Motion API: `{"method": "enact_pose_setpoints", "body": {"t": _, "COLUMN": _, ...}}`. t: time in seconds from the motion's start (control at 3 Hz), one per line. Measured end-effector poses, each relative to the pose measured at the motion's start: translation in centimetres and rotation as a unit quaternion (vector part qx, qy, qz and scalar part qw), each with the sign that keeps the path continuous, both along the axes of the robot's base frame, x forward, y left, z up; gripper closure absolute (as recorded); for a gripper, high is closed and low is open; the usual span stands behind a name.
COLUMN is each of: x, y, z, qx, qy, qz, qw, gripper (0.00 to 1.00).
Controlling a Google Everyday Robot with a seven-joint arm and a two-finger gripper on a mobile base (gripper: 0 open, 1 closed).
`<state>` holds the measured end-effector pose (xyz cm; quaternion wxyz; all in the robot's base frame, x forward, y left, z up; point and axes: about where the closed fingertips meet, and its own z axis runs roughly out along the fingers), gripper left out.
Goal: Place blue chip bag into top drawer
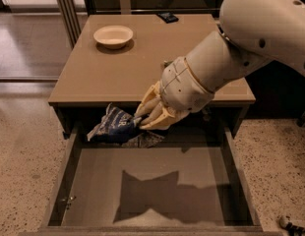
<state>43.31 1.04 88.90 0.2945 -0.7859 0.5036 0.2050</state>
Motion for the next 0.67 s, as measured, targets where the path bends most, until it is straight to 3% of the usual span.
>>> {"method": "enact_pose_setpoints", "body": {"t": 0.33, "x": -1.65, "y": -1.27, "z": -6.03, "qx": -0.003, "qy": 0.000, "qz": 0.011, "qw": 0.9999, "gripper": 1.00}}
{"method": "enact_pose_setpoints", "body": {"t": 0.67, "x": -1.65, "y": -1.27, "z": -6.03, "qx": -0.003, "qy": 0.000, "qz": 0.011, "qw": 0.9999, "gripper": 1.00}}
